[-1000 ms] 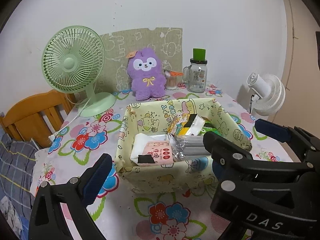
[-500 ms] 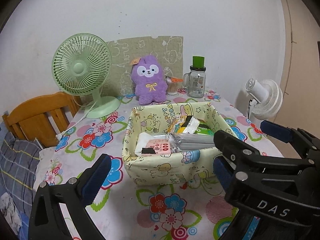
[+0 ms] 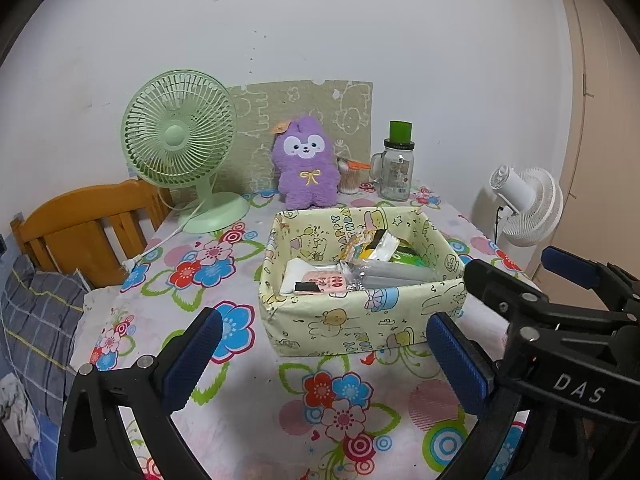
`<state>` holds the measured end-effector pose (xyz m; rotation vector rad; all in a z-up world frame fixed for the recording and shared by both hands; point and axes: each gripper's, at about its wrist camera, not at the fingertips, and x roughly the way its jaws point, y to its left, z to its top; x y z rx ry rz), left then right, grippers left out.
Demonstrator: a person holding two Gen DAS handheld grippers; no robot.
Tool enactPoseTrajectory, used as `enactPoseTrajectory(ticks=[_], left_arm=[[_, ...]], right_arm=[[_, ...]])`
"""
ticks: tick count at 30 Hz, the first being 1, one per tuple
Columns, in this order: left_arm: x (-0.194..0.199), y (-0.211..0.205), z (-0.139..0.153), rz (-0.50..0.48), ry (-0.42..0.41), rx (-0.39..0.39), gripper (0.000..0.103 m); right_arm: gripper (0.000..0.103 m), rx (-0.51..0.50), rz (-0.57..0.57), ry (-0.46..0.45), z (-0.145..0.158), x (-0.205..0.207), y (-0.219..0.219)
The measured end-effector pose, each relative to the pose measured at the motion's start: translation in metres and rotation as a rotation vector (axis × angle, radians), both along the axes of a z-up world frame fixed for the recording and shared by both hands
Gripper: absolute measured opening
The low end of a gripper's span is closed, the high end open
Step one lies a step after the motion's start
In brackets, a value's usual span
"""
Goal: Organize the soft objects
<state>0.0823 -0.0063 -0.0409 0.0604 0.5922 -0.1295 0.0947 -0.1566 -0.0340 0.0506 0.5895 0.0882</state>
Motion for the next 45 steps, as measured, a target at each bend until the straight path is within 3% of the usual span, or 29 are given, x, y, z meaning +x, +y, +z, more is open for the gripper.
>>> enactPoseTrajectory(ticks=[19,26,45], left_arm=[[-0.029,0.017,0.004,0.048,-0.021,-0.017,0.103],[-0.045,0.023,0.014,0.090,-0.068,-0.018,0.103],[-0.056,0.022,0.019,0.090,-0.071,-0.052,0.103]], right_arm=[[0.096,-0.037,-0.061,-0.042,0.007,-0.031,-0.014],[0.100,-0.048,-0.077,-0.071,0.014,-0.048,-0.017],[0.101,-0.044,-0.081,-0.098,0.021,-0.069,-0.020]])
